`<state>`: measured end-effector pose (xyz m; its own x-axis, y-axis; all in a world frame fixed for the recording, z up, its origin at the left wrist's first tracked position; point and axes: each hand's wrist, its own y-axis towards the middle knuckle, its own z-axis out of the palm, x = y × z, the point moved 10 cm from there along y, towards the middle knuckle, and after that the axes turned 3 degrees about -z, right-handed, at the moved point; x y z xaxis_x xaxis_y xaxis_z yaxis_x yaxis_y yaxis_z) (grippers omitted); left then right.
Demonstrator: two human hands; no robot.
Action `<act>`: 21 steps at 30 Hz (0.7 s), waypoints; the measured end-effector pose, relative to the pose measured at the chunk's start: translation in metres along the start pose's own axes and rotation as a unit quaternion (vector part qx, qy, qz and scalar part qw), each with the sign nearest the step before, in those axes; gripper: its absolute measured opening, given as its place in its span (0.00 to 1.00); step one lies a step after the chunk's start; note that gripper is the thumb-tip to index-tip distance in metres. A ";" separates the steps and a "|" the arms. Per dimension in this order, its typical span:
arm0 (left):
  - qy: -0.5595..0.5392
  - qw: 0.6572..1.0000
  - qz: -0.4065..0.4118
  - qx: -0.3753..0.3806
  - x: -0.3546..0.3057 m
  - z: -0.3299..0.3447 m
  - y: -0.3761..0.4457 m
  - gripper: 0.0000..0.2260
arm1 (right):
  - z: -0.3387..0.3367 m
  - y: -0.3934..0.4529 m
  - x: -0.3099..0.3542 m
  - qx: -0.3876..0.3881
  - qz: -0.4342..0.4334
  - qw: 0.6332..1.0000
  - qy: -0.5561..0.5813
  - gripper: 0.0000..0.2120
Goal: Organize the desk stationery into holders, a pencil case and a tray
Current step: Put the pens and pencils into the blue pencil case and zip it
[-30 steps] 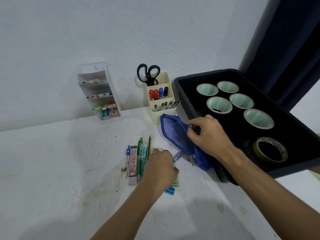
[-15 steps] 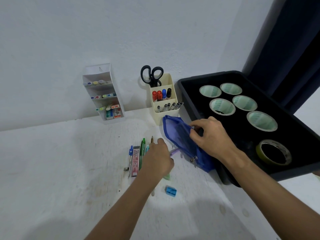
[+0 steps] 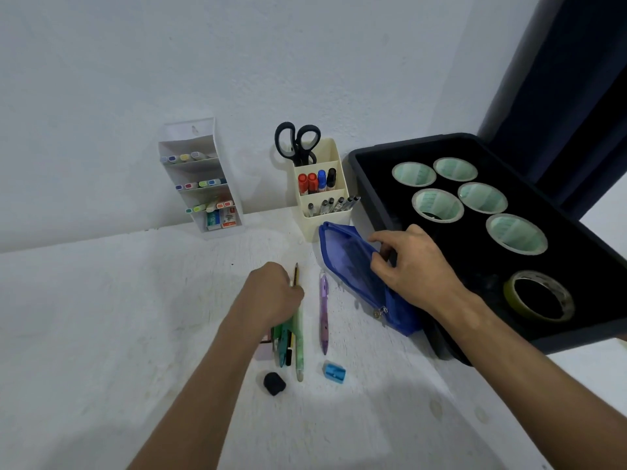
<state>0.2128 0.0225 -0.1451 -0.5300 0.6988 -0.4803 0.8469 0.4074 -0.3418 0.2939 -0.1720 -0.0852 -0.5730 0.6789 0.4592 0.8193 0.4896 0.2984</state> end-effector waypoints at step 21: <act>-0.121 0.979 0.125 -0.104 -0.091 0.020 0.026 0.12 | -0.001 -0.001 0.001 0.008 0.004 1.000 -0.026 0.09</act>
<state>0.2823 -0.0422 -0.1268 -0.2789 0.6420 -0.7142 0.9286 0.3698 -0.0301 0.2926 -0.1724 -0.0841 -0.5664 0.7110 0.4167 0.8241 0.4917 0.2813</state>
